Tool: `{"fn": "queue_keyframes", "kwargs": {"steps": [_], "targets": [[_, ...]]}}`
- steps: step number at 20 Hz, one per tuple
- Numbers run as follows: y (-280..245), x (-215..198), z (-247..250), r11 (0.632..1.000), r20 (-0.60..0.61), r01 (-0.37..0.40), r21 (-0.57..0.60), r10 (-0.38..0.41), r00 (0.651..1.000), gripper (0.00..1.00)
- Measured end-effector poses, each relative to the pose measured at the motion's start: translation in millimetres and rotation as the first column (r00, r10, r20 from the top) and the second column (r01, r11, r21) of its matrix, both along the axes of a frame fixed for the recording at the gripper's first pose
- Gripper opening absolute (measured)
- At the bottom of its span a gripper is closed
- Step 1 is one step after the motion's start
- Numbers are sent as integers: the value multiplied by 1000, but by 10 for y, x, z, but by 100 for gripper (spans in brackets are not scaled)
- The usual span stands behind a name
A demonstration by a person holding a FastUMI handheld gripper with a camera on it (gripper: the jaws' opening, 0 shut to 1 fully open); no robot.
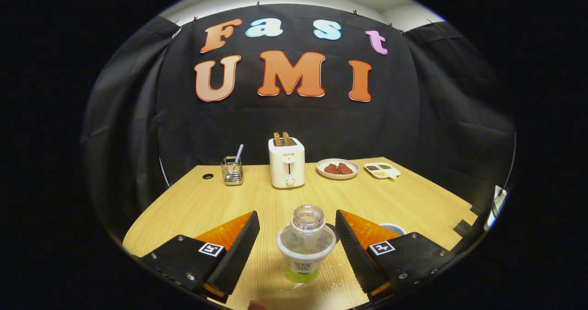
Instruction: Take the bottle from table, then pour the juice into the cup, finally place the bottle on the coaster
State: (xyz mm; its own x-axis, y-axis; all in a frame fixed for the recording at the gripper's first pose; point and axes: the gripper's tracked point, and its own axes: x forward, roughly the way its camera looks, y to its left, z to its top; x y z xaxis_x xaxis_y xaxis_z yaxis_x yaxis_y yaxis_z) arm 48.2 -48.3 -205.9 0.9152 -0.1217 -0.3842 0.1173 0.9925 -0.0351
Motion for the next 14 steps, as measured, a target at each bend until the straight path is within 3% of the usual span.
{"fn": "queue_keyframes", "kwargs": {"steps": [14], "targets": [[-16,3,-671,1000,-84,22,0,-22,996,99]]}}
